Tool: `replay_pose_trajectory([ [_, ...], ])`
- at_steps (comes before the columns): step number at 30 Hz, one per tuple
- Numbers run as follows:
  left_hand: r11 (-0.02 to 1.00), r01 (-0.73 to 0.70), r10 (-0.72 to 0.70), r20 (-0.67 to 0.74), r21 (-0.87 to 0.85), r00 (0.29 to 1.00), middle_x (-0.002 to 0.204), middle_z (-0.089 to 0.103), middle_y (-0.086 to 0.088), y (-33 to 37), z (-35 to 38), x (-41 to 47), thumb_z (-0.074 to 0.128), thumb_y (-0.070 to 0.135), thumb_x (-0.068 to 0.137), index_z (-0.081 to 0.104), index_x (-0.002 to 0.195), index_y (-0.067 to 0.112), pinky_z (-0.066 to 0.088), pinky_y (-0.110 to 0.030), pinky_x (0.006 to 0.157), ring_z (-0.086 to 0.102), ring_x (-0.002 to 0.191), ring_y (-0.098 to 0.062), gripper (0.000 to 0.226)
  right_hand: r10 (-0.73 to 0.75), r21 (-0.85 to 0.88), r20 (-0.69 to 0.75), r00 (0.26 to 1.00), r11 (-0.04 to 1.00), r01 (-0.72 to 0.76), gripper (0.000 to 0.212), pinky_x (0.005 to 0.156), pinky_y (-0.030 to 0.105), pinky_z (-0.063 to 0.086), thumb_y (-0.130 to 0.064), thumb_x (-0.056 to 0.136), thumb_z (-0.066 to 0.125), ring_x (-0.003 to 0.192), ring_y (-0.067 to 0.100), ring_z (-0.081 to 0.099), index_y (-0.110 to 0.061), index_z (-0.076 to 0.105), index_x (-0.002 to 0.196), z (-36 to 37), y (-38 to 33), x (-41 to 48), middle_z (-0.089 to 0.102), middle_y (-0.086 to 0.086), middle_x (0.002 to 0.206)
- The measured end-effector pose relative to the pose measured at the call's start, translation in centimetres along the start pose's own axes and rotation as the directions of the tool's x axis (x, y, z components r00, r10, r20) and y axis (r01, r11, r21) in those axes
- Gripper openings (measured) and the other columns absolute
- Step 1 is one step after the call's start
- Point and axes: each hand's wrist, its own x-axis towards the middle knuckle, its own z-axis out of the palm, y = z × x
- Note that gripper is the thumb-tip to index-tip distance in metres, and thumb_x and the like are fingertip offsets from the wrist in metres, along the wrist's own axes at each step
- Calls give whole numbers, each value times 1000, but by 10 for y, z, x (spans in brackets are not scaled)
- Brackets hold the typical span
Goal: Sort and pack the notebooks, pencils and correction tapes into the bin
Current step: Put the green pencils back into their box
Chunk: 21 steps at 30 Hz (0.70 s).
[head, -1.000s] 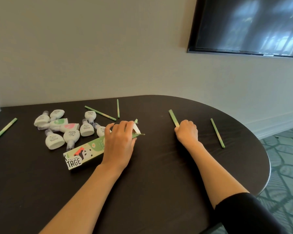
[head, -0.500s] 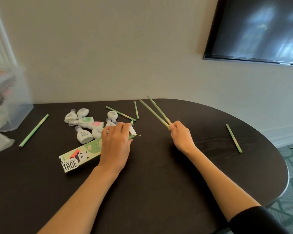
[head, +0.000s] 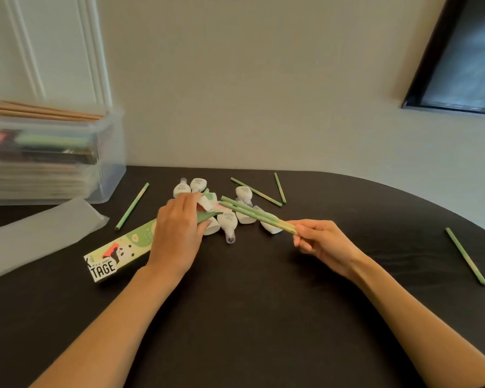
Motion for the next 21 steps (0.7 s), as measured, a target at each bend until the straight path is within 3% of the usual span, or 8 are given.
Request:
replay_pose_trajectory([
  [3,997,-70,71,19,-25,997,111,59,-13,4,0,1,73,14,76,54,117,3,42,-40,86,55,101,-30,46,6,-2,27,1000,1000,-6,26,50,16,39,-3,96,41,45,4,41,-7,65,104,3,0,2,57,4,61],
  [6,978,-207,207,29,-16,978,96,64,-17,12,3,-2,82,7,64,61,103,-2,49,-43,70,63,84,-34,45,33,-8,94,995,999,-33,28,48,16,37,0,95,41,45,4,40,-5,69,100,4,-1,2,56,6,62],
  [9,957,-291,290,55,4,955,103,64,-14,12,7,-3,81,10,66,60,111,0,49,-41,77,63,91,-31,51,63,-4,127,990,998,-63,31,44,15,34,0,94,41,42,4,38,-5,72,95,-1,-2,1,56,6,60],
  [12,954,-298,298,68,-8,952,109,63,-13,10,8,-4,78,12,70,58,118,2,48,-40,82,61,97,-29,53,54,29,76,996,998,-57,33,42,14,34,-2,94,42,41,3,36,-6,74,89,-10,-4,0,55,5,58],
  [16,957,-289,289,65,-7,955,104,65,-14,10,6,-5,82,10,64,60,114,0,50,-41,76,64,92,-31,55,50,66,-36,998,997,-47,30,43,13,36,-5,95,40,42,3,36,-2,70,95,-25,-6,-2,52,3,59],
  [21,967,-257,257,26,-3,966,97,65,-16,12,8,-7,84,8,62,61,107,-1,51,-41,72,64,86,-33,51,53,65,23,998,996,-54,31,43,13,35,-7,94,44,42,3,37,-5,74,86,-15,-5,-3,53,2,58],
])
